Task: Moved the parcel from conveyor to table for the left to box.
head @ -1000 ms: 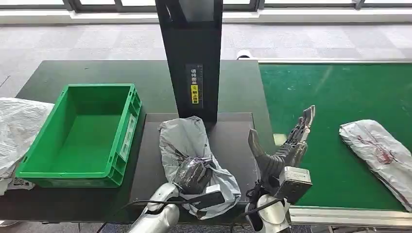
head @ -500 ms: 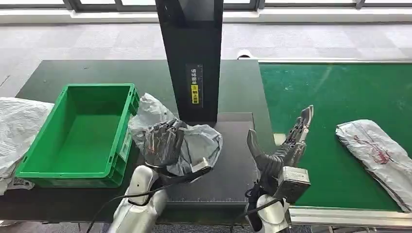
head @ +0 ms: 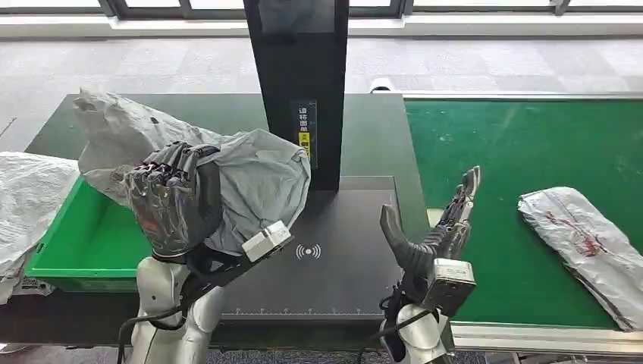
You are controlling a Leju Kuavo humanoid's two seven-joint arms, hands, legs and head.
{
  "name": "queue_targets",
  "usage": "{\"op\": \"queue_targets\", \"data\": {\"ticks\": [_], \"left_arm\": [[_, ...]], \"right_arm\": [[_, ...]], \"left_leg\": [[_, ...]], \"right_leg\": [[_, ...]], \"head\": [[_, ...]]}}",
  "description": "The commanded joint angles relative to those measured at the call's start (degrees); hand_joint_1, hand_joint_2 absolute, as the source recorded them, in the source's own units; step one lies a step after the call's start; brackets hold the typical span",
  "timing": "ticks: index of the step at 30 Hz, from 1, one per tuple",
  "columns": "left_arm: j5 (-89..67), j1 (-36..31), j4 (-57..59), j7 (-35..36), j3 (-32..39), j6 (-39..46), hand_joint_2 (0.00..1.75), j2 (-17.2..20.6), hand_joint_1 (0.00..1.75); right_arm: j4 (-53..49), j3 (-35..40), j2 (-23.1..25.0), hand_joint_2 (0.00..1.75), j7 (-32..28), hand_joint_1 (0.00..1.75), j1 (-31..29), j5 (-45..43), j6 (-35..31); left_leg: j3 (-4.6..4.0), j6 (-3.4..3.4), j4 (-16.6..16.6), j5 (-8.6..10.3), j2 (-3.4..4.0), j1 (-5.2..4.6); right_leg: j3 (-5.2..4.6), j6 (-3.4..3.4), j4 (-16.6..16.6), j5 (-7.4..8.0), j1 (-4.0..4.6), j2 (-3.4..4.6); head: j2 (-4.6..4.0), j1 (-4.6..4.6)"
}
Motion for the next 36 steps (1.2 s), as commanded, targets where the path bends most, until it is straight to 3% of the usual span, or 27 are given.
{"op": "queue_targets", "data": {"ticks": [1, 7, 8, 13, 14, 15, 19, 20, 21, 24, 36], "left_arm": [[-4.4, -2.5, -2.0, -3.7, 10.1, -0.2, 1.75, -1.9, 1.75], [-4.4, -4.4, 2.0, -1.9, 13.7, -0.2, 1.75, -1.4, 1.75], [-2.5, -5.4, 4.5, -4.9, 17.6, -0.2, 1.75, -1.9, 1.75], [-4.3, -8.1, 14.0, 3.9, 19.4, -0.2, 1.75, 0.2, 1.75], [-4.0, -9.8, 16.9, 3.9, 21.1, -0.2, 1.75, 0.2, 1.75], [-3.6, -9.7, 17.3, 1.0, 24.6, -0.2, 1.75, -1.6, 1.75], [-1.4, -14.2, 27.4, 0.1, 32.5, -0.2, 1.75, 0.3, 1.75], [-1.9, -19.5, 33.2, 0.5, 34.5, -0.2, 1.75, 2.2, 1.75], [-2.0, -15.2, 29.2, 0.0, 34.0, -0.2, 1.75, 0.2, 1.75], [-3.2, -15.8, 30.5, -1.0, 36.0, -0.2, 1.75, -0.6, 1.75], [-3.1, -17.1, 33.7, 4.0, 33.8, -0.2, 1.75, 2.2, 1.75]], "right_arm": [[2.9, 1.7, -0.4, 1.75, 0.0, 0.0, -0.8, 0.1, 0.0], [2.2, 2.3, -0.5, 1.75, 0.0, 0.0, -0.4, -0.2, 0.0], [2.3, 2.1, -0.5, 1.75, 0.0, 0.0, -0.8, -0.4, 0.0], [1.3, 3.0, -1.0, 1.75, 0.0, 0.0, -0.1, -0.7, 0.0], [1.1, 3.4, -3.0, 1.75, 0.0, 0.0, -0.8, -3.1, 0.0], [1.4, 2.9, -0.9, 1.75, 0.0, 0.0, -0.2, -0.5, 0.0], [0.2, 2.6, -1.0, 1.75, 0.0, 0.0, 0.6, -0.2, 0.0], [0.3, 2.2, -0.9, 1.75, 0.0, 0.0, -0.5, -0.2, 0.0], [0.1, 2.8, -1.1, 1.75, 0.0, 0.0, 0.6, -0.2, 0.0], [0.2, 2.9, -1.1, 1.75, 0.0, 0.0, 0.5, -0.3, 0.0], [0.2, 3.5, -1.5, 1.75, 0.0, 0.0, 0.5, -0.7, 0.0]], "left_leg": [[0.15, 0.01, -0.1, -0.02, 0.17, 0.04], [0.12, 0.0, -0.1, 0.0, 0.03, 0.04], [0.15, 0.01, -0.1, 0.01, 0.0, 0.05], [0.29, 0.02, -0.3, 0.1, -0.06, 0.04], [0.19, 0.01, -0.2, 0.07, -0.09, 0.0], [0.19, 0.01, -0.1, 0.06, -0.02, 0.02], [0.3, -0.01, -0.3, 0.11, -0.03, -0.01], [0.29, -0.01, -0.2, 0.08, -0.01, 0.02], [0.12, -0.02, -0.1, 0.07, -0.05, 0.02], [0.23, -0.02, -0.2, 0.04, 0.07, 0.04], [0.11, -0.03, -0.1, 0.07, 0.03, 0.03]], "right_leg": [[0.12, -0.06, -0.1, 0.04, 0.05, 0.13], [0.1, -0.05, -0.1, 0.01, 0.06, 0.01], [0.15, -0.05, -0.1, 0.02, 0.08, -0.03], [0.31, -0.06, -0.3, 0.08, 0.07, -0.1], [0.2, -0.04, -0.1, 0.03, 0.02, -0.11], [0.18, -0.05, -0.1, 0.04, 0.04, -0.04], [0.28, -0.08, -0.2, 0.07, 0.01, -0.06], [0.27, -0.07, -0.2, 0.06, 0.03, -0.03], [0.12, -0.05, 0.0, 0.03, 0.03, -0.06], [0.17, -0.09, -0.2, 0.07, 0.07, 0.02], [0.09, -0.09, -0.1, 0.06, 0.05, 0.0]], "head": [[0.0, 0.0], [0.0, 0.0], [0.0, 0.0], [0.0, 0.02], [0.0, 0.02], [0.0, 0.0], [0.0, 0.0], [0.0, 0.02], [0.0, 0.02], [0.0, 0.0], [0.0, 0.02]]}}
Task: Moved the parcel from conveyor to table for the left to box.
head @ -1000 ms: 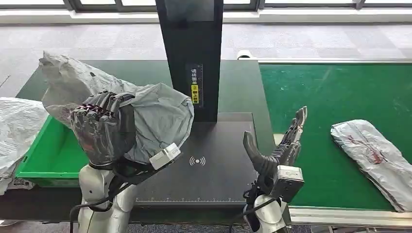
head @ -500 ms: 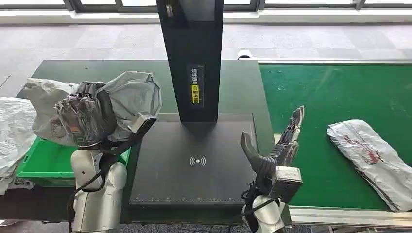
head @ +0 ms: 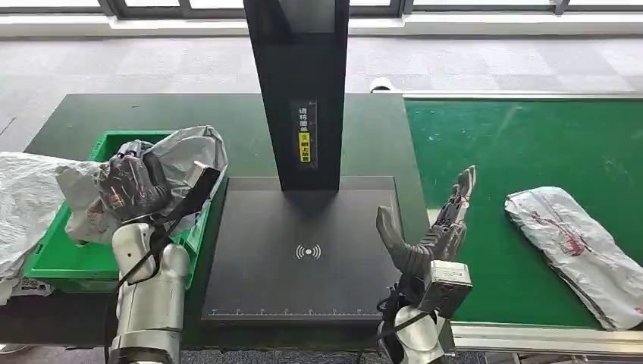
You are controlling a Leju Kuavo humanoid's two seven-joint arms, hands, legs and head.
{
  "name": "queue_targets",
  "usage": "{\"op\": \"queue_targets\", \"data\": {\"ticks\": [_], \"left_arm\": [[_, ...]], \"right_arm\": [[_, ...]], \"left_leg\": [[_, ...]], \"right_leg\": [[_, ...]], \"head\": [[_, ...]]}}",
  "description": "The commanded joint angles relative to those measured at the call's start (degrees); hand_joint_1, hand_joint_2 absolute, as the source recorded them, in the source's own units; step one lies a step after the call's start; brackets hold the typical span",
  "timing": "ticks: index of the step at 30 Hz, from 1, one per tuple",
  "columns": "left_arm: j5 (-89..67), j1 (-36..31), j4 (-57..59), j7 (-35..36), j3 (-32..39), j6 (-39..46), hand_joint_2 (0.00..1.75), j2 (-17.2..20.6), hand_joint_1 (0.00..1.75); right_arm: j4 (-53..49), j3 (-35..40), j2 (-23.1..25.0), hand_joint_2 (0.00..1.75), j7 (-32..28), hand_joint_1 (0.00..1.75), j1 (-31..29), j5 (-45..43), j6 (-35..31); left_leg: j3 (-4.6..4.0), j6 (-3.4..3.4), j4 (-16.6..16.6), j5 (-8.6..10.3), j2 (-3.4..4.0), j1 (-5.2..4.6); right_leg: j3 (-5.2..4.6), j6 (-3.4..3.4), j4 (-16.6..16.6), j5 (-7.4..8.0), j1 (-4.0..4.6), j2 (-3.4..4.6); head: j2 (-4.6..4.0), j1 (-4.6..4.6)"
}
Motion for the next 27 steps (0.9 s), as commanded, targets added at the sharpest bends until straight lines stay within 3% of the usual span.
{"op": "queue_targets", "data": {"ticks": [1, 3, 4, 5, 10, 19, 21, 23, 27], "left_arm": [[-3.4, -4.6, 7.7, 2.9, 2.6, 0.0, 1.75, 3.0, 1.75], [-3.7, -4.7, 7.7, 4.1, 2.5, 0.0, 1.75, 3.5, 1.75], [-3.8, -4.7, 7.8, 4.6, 2.5, 0.0, 1.75, 3.8, 1.36], [-4.1, -4.6, 7.5, 5.4, 2.4, 0.0, 1.75, 4.0, 0.03], [-4.5, -4.5, 7.4, 6.9, 2.1, 0.0, 1.75, 4.5, 0.0], [0.5, -4.2, 1.9, -2.4, 10.9, 0.0, 1.75, 1.0, 0.0], [1.2, -4.3, 0.3, -5.0, 13.3, 0.0, 1.75, 0.0, 0.0], [7.7, -4.7, -3.7, -13.2, 18.4, 0.0, 1.75, -1.6, 0.0], [7.7, -4.7, -3.7, -13.2, 18.4, 0.0, 1.75, -1.6, 0.0]], "right_arm": [[0.5, 2.4, -1.4, 1.75, 0.0, 0.0, 0.2, -0.6, 0.0], [0.6, 2.5, -1.4, 1.75, 0.0, 0.0, 0.1, -0.8, 0.0], [0.7, 2.5, -1.4, 1.75, 0.0, 0.0, 0.1, -0.8, 0.0], [0.8, 2.6, -1.5, 1.75, 0.0, 0.0, 0.1, -0.9, 0.0], [1.1, 2.8, -1.5, 1.75, 0.0, 0.0, 0.0, -1.0, 0.0], [3.5, 1.1, -1.0, 1.75, 0.0, 0.0, -0.5, 0.0, 0.0], [5.2, -1.6, -0.2, 1.75, 0.0, 0.0, -0.5, 2.2, 0.0], [8.1, -11.3, 3.4, 1.75, 0.0, 0.0, -0.1, 11.4, 0.0], [8.1, -11.3, 3.4, 1.75, 0.0, 0.0, -0.1, 11.4, 0.0]], "left_leg": [[0.14, -0.01, -0.1, 0.06, -0.01, 0.03], [0.11, -0.01, -0.1, 0.04, 0.0, 0.04], [0.14, -0.01, -0.1, 0.03, -0.02, 0.08], [0.18, -0.01, -0.2, 0.04, 0.01, 0.05], [0.18, 0.0, -0.1, 0.02, 0.04, 0.05], [0.19, 0.01, -0.1, 0.02, 0.09, 0.06], [0.16, 0.0, -0.1, 0.03, 0.07, 0.06], [0.18, 0.0, -0.1, 0.04, 0.04, 0.07], [0.17, 0.0, -0.1, 0.02, 0.0, 0.06]], "right_leg": [[0.15, -0.07, -0.1, 0.04, 0.04, -0.05], [0.1, -0.06, -0.1, 0.03, 0.05, -0.03], [0.17, -0.07, -0.1, 0.03, 0.11, -0.07], [0.19, -0.08, -0.2, 0.04, 0.08, -0.03], [0.18, -0.06, -0.1, 0.03, 0.09, 0.0], [0.2, -0.05, -0.2, 0.05, 0.09, 0.05], [0.18, -0.05, -0.2, 0.05, 0.08, 0.04], [0.2, -0.06, -0.2, 0.05, 0.09, 0.0], [0.2, -0.05, -0.1, 0.02, 0.1, -0.04]], "head": [[0.0, 0.0], [0.0, 0.02], [0.0, 0.0], [0.0, 0.02], [0.0, 0.02], [0.0, 0.0], [0.0, 0.0], [0.0, 0.02], [-0.02, 0.0]]}}
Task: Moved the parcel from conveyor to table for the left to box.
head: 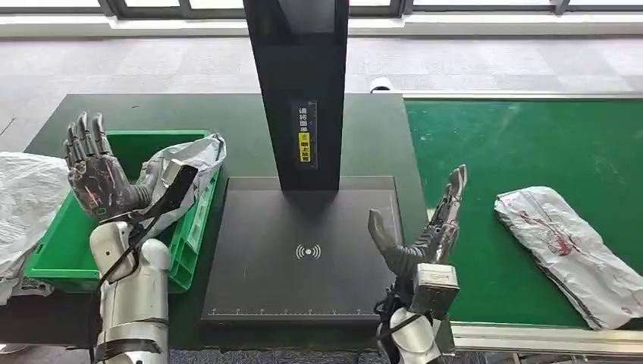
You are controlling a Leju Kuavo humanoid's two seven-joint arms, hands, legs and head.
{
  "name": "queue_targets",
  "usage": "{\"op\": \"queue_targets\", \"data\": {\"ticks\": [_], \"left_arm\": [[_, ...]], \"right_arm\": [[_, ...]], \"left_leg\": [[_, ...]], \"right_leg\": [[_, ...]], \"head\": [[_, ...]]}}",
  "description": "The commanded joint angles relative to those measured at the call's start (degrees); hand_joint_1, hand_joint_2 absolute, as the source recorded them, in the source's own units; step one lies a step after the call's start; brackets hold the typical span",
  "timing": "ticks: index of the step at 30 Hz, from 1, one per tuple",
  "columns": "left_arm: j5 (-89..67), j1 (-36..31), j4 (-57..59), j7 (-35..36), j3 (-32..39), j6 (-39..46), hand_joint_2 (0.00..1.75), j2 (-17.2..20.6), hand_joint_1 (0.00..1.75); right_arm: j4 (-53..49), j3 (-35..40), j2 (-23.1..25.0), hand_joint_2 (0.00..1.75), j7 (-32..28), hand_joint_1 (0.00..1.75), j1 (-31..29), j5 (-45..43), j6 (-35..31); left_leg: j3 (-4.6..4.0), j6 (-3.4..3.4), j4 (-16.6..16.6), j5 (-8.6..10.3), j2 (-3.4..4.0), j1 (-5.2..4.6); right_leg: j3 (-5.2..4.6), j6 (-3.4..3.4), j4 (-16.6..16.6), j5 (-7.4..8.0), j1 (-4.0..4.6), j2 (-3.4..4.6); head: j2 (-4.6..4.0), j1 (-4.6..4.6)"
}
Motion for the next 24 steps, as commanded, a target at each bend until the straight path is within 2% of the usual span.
{"op": "queue_targets", "data": {"ticks": [1, 2, 3, 4, 5, 6, 7, 8, 10, 11, 12, 13, 14, 16, 17, 18, 20, 23, 24], "left_arm": [[8.2, -2.6, -4.0, -8.3, 11.4, 0.0, 1.75, -2.6, 0.0], [15.9, -3.0, -4.3, -15.6, 14.4, 0.0, 1.75, -2.6, 0.0], [20.5, -3.6, -2.8, -19.4, 15.6, 0.0, 1.75, -2.6, 0.0], [29.9, -2.7, -0.1, -23.5, 13.2, 0.0, 1.75, -2.6, 0.0], [34.9, -1.6, 0.5, -23.5, 9.2, 0.0, 1.75, -2.6, 0.0], [43.6, 1.2, 0.6, -23.5, 1.9, 0.0, 1.75, -2.6, 0.0], [52.7, 3.6, 0.6, -23.5, -6.0, 0.0, 1.75, -2.6, 0.0], [55.4, 4.5, 0.2, -23.5, -8.3, -0.7, 1.75, -2.2, 0.0], [55.4, 4.5, 0.2, -23.5, -8.3, -0.7, 1.75, -2.2, 0.0], [55.4, 4.5, 0.2, -23.5, -8.3, -0.7, 1.75, -2.2, 0.0], [58.8, 5.6, -1.1, -23.5, -10.3, -2.8, 1.75, -1.9, 0.0], [62.2, 6.5, -2.4, -23.5, -11.8, -5.4, 1.75, -1.4, 0.0], [67.2, 7.9, -4.5, -23.5, -13.8, -9.3, 1.75, -0.7, 0.0], [73.8, 10.6, -9.1, -23.5, -15.7, -16.4, 1.75, -0.5, 0.0], [74.9, 11.6, -10.4, -23.5, -15.9, -18.6, 1.75, -0.7, 0.0], [77.4, 14.0, -12.6, -23.5, -16.3, -24.3, 1.75, -1.3, 0.0], [79.2, 15.7, -13.8, -23.5, -16.7, -29.8, 1.75, -2.0, 0.0], [79.2, 15.7, -13.8, -23.5, -16.7, -29.8, 1.75, -2.0, 0.0], [79.6, 16.2, -14.1, -23.5, -16.9, -31.7, 1.75, -2.3, 0.0]], "right_arm": [[7.3, -13.9, 3.6, 1.75, 0.0, 0.0, -0.2, 7.0, 0.0], [6.1, -20.5, 3.7, 1.75, 2.0, 0.0, 0.0, 13.6, 0.0], [5.2, -23.4, 3.7, 1.75, 3.9, 0.0, 0.2, 17.0, 0.0], [3.5, -27.6, 3.7, 1.75, 7.3, 0.0, 0.5, 22.9, 0.0], [2.6, -30.8, 3.7, 1.75, 8.8, 0.0, 0.6, 27.3, 0.0], [1.5, -34.2, 3.7, 1.75, 11.9, 0.0, 0.7, 33.6, 0.0], [-0.2, -36.8, 3.7, 1.75, 18.0, 0.0, 0.9, 43.2, 0.0], [-1.3, -38.2, 3.7, 1.75, 20.7, 0.0, 1.2, 48.2, 0.0], [-1.3, -38.2, 3.7, 1.75, 20.7, 0.0, 1.2, 48.2, 0.0], [-1.3, -38.2, 3.7, 1.75, 20.7, 0.0, 1.2, 48.2, 0.0], [-1.9, -40.0, 3.7, 1.75, 21.7, 0.0, 1.4, 50.9, 0.0], [-2.3, -40.6, 3.7, 1.75, 23.9, 0.0, 1.5, 53.6, 0.0], [-2.8, -41.2, 3.7, 1.75, 29.0, 0.0, 1.7, 60.1, 0.0], [-1.4, -43.2, 3.4, 1.75, 35.2, 0.0, 1.6, 68.7, 0.0], [-0.2, -43.2, 2.1, 1.75, 37.1, 0.0, 1.7, 69.8, 0.0], [2.7, -40.2, -3.3, 1.75, 44.4, 0.0, 2.7, 69.8, 0.0], [5.3, -35.9, -7.7, 1.75, 51.0, 0.0, 3.1, 69.8, 0.0], [5.3, -35.9, -7.7, 1.75, 51.0, 0.0, 3.1, 69.8, 0.0], [6.3, -34.4, -9.1, 1.75, 53.6, 0.0, 3.2, 69.8, 0.0]], "left_leg": [[0.23, 0.03, -0.2, 0.01, 0.01, 0.07], [0.1, 0.01, 0.0, -0.01, 0.04, 0.04], [0.14, 0.02, -0.1, 0.01, 0.0, 0.06], [0.18, 0.02, -0.1, 0.01, 0.03, 0.04], [0.1, 0.02, -0.1, 0.02, -0.09, 0.03], [0.15, 0.03, -0.1, 0.05, -0.22, 0.0], [0.14, 0.05, -0.1, 0.08, -0.35, -0.01], [0.11, 0.08, -0.2, 0.14, -0.63, -0.03], [0.04, 0.08, -0.1, 0.09, -0.6, -0.03], [0.05, 0.07, 0.0, 0.04, -0.36, -0.07], [0.08, 0.09, 0.0, 0.02, -0.36, -0.03], [-0.02, 0.12, 0.0, 0.05, -0.45, -0.05], [0.0, 0.14, 0.0, 0.02, -0.38, -0.03], [0.06, 0.12, -0.1, -0.03, -0.19, -0.06], [0.06, 0.12, 0.0, -0.05, -0.09, -0.08], [0.08, 0.12, 0.0, -0.06, -0.1, -0.04], [0.18, 0.15, -0.1, -0.05, -0.15, -0.03], [0.26, 0.17, -0.2, -0.05, -0.13, -0.06], [0.12, 0.16, -0.1, -0.06, -0.16, -0.04]], "right_leg": [[0.26, -0.05, -0.2, 0.02, 0.09, -0.04], [0.11, -0.04, -0.1, 0.01, 0.05, 0.0], [0.18, -0.04, -0.1, 0.02, 0.07, -0.04], [0.18, -0.05, -0.1, 0.02, 0.05, -0.02], [0.15, -0.03, -0.1, 0.0, 0.04, -0.11], [0.24, -0.02, -0.1, -0.01, 0.01, -0.24], [0.28, -0.01, -0.2, -0.02, 0.0, -0.38], [0.36, 0.02, -0.2, -0.03, -0.02, -0.67], [0.22, 0.02, -0.1, -0.08, -0.04, -0.65], [0.12, 0.02, -0.1, -0.05, -0.08, -0.39], [0.21, 0.01, -0.2, -0.04, -0.04, -0.4], [0.17, 0.03, -0.1, -0.06, -0.06, -0.47], [0.2, 0.02, -0.1, -0.04, -0.03, -0.44], [0.19, 0.02, -0.1, -0.02, -0.07, -0.24], [0.13, 0.04, -0.1, -0.01, -0.09, -0.14], [0.16, 0.03, -0.1, -0.01, -0.05, -0.15], [0.3, 0.07, -0.3, 0.01, -0.02, -0.18], [0.37, 0.07, -0.4, -0.01, -0.03, -0.17], [0.27, 0.08, -0.3, -0.01, -0.02, -0.19]], "head": [[0.0, 0.0], [0.0, 0.0], [0.0, 0.0], [-0.02, 0.0], [0.0, -0.02], [-0.02, 0.0], [0.0, -0.02], [0.0, 0.02], [0.0, -0.04], [0.0, -0.02], [0.0, 0.02], [0.0, 0.0], [0.0, 0.0], [0.0, 0.0], [-0.02, -0.02], [0.0, 0.0], [0.0, -0.02], [0.0, -0.02], [0.0, -0.02]]}}
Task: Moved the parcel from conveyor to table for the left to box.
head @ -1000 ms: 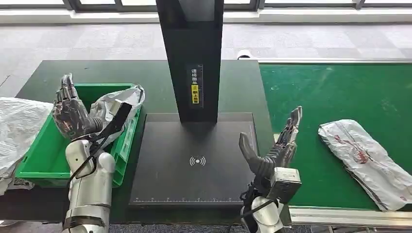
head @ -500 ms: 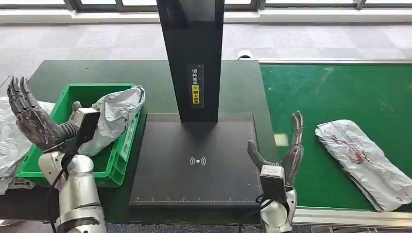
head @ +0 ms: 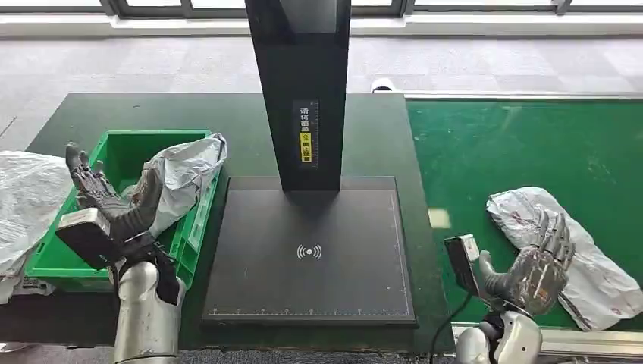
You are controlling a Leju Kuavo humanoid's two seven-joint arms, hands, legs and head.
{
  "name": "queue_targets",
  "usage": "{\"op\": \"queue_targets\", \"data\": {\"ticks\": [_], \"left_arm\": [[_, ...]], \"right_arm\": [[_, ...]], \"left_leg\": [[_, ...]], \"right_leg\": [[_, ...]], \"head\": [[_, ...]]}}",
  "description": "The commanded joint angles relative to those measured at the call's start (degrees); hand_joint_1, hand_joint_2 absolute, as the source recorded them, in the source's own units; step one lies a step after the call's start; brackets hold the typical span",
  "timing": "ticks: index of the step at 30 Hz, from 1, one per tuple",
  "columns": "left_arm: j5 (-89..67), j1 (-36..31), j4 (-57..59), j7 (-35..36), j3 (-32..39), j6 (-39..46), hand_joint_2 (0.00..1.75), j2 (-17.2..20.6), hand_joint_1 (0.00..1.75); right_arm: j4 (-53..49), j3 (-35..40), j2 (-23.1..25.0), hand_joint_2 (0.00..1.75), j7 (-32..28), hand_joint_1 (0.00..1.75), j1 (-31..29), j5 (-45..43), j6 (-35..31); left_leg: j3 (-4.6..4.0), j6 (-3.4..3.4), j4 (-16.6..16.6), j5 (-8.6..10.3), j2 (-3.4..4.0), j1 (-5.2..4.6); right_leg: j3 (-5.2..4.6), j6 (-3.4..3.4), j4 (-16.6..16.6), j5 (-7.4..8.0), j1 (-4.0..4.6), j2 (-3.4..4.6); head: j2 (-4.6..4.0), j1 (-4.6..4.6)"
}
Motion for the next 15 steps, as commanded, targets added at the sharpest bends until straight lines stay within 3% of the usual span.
{"op": "queue_targets", "data": {"ticks": [1, 2, 6, 7, 11, 12, 15], "left_arm": [[2.0, 5.5, -4.3, 0.2, -4.3, -6.0, 1.75, -0.2, 0.0], [3.3, 6.9, -4.7, 0.2, -4.9, -9.9, 1.75, -0.5, 0.0], [4.9, 10.1, -6.4, 0.2, -7.6, -13.1, 1.75, -0.5, 0.0], [5.4, 11.3, -7.1, 0.2, -8.5, -13.4, 1.75, -0.5, 0.0], [6.1, 12.3, -7.2, 0.2, -8.8, -13.8, 1.75, -0.5, 0.0], [6.6, 13.4, -7.9, 0.2, -9.1, -13.9, 1.75, -0.5, 0.0], [8.0, 13.6, -7.1, 0.2, -9.2, -14.3, 1.75, -0.5, 0.0]], "right_arm": [[7.3, 2.1, -8.1, 1.75, 6.4, 0.0, -0.4, 0.5, 0.2], [11.0, 6.7, -12.4, 1.75, 14.4, 0.0, -0.4, 0.5, 0.2], [14.3, 5.9, -13.0, 1.75, 16.2, 0.0, -1.1, 0.5, 0.2], [16.6, 10.6, -15.7, 1.75, 20.9, 0.0, -1.6, -0.8, 0.2], [20.2, 5.0, -14.3, 1.75, 16.4, 0.0, -3.8, -0.3, 0.2], [23.6, -1.7, -13.4, 1.75, 10.3, 0.0, -6.5, 0.5, 0.2], [24.8, -1.5, -13.6, 1.75, 11.0, 0.0, -7.2, 0.5, 0.2]], "left_leg": [[0.21, 0.05, -0.1, -0.02, 0.1, -0.03], [0.12, 0.04, -0.1, -0.03, 0.13, 0.02], [0.18, 0.05, -0.1, -0.03, 0.09, -0.01], [0.27, 0.06, -0.2, -0.04, 0.16, -0.01], [0.21, 0.05, -0.1, -0.07, 0.12, 0.03], [0.26, 0.06, -0.1, -0.06, 0.14, 0.04], [0.26, 0.08, -0.2, -0.04, 0.15, 0.01]], "right_leg": [[0.2, 0.0, -0.2, 0.01, -0.02, 0.07], [0.11, 0.0, -0.1, 0.03, 0.01, 0.11], [0.19, 0.01, -0.2, 0.01, -0.01, 0.05], [0.28, 0.0, -0.2, 0.03, -0.02, 0.1], [0.23, -0.01, -0.2, 0.0, 0.02, 0.09], [0.28, -0.01, -0.2, 0.02, 0.03, 0.1], [0.26, -0.01, -0.2, 0.04, 0.0, 0.1]], "head": [[0.0, 0.02], [0.0, 0.0], [0.0, 0.0], [0.0, 0.0], [0.0, 0.0], [-0.02, 0.0], [0.0, 0.0]]}}
